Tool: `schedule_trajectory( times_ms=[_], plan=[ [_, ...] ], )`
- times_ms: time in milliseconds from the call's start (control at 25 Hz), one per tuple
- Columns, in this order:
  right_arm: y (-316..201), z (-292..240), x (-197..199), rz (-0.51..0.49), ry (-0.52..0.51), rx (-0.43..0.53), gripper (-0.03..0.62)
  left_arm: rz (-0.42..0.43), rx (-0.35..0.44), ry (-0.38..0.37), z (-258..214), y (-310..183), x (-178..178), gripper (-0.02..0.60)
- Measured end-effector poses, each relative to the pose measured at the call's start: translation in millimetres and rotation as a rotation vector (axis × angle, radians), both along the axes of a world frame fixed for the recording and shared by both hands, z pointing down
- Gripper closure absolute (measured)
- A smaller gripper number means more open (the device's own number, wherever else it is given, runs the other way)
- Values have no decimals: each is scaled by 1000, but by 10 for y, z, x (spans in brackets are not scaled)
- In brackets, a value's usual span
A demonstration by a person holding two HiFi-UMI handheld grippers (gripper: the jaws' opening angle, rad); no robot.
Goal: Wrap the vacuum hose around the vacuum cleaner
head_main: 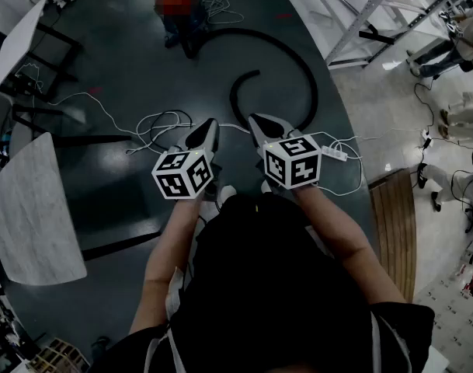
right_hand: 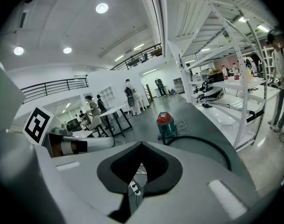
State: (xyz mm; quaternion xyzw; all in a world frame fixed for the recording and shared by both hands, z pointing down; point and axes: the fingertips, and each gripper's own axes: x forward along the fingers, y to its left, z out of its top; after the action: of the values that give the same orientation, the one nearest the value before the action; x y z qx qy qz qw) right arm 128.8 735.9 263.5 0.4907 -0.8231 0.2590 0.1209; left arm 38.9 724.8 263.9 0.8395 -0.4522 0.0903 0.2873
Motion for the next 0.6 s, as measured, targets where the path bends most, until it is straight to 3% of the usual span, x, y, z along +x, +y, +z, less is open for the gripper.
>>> schedule_trajectory(
  times_ms=[600],
  plan=[
    [-103, 56, -94, 36, -37, -19, 602, -20, -20, -3, 163, -77, -303, 572]
  ],
)
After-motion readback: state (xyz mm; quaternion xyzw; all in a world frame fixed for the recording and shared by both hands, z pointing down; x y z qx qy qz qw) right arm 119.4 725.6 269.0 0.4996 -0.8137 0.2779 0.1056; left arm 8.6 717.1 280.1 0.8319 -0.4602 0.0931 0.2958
